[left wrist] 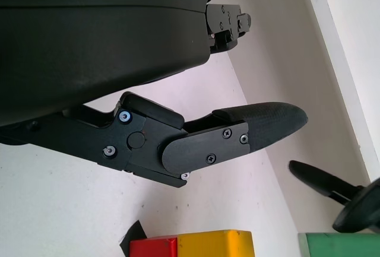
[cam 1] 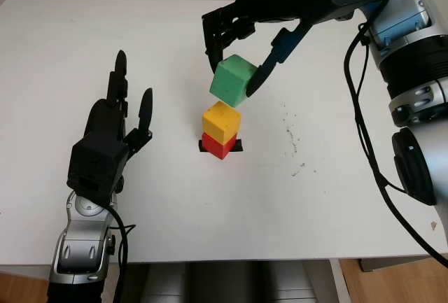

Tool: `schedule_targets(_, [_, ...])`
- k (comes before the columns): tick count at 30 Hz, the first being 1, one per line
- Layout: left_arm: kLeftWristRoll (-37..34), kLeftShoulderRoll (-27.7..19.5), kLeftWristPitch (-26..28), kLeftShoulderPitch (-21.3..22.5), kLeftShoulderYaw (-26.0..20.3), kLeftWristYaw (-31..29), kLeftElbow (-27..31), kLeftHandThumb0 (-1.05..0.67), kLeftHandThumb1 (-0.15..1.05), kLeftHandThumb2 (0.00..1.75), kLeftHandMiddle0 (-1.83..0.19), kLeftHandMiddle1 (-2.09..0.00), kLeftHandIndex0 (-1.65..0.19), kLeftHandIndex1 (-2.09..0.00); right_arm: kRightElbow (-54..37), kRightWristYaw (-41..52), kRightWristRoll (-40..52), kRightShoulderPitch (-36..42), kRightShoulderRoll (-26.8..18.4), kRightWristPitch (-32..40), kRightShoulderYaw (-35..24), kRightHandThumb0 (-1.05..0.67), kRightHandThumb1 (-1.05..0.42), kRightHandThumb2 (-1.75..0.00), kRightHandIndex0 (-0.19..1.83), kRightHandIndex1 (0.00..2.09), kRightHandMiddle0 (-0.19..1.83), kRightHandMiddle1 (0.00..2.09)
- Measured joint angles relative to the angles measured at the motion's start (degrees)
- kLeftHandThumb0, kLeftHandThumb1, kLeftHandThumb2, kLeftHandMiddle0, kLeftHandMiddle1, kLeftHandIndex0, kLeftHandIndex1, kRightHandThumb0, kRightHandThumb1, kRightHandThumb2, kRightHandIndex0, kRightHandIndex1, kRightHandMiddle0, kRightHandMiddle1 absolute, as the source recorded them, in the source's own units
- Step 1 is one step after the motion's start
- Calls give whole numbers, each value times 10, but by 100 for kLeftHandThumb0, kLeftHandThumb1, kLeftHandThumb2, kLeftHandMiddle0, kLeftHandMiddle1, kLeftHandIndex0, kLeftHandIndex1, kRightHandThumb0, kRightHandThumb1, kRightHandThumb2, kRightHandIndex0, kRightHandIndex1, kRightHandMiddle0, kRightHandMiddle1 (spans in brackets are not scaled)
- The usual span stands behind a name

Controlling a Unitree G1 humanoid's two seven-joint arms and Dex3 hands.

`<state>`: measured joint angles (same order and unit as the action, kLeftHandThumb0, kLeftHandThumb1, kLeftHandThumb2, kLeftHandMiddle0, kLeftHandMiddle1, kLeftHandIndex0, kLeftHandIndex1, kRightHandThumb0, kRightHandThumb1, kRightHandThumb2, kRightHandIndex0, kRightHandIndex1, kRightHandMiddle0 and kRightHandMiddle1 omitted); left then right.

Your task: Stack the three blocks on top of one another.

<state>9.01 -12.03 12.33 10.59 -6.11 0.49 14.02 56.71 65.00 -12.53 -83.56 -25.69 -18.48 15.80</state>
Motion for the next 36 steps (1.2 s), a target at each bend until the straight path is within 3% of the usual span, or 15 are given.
schedule_targets(13, [0,1,3,-3,1,-2,2,-83,105,69,11,-5,11,-5,7,-3,14,21,12,29,-7,-46,-96,-5,37,8,29,174])
schedule_targets(36, [0,1,4,-3,0,-4,2,-82,105,69,11,-6,11,-5,7,-19,-22,25,12,-27,2,-47,-95,-6,33,6,33,164])
